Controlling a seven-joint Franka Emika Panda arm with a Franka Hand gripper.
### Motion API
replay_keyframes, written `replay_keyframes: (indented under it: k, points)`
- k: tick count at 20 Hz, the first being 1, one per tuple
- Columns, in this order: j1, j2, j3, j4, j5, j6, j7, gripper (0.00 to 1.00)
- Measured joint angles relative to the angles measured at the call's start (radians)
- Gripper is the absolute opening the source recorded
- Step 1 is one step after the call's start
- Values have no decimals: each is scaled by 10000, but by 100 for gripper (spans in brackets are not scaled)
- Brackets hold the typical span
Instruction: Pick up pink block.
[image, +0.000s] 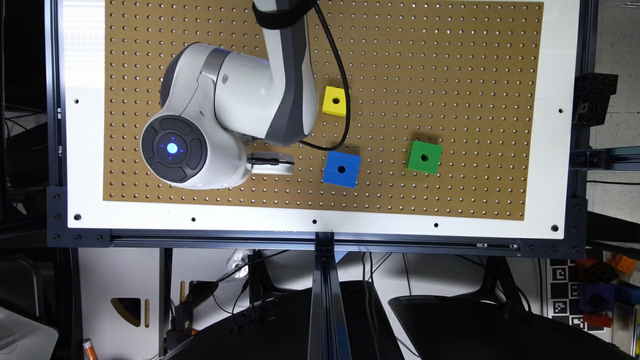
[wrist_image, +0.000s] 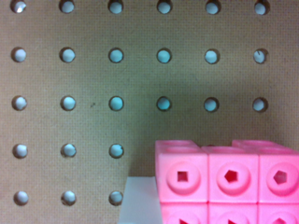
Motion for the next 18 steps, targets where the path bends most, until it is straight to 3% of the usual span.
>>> replay_keyframes:
  k: [14, 18]
  points:
    - [-1, -90, 0, -3, 0, -69, 0, 0]
    - [0, -972, 3, -13, 0, -1028, 0, 0]
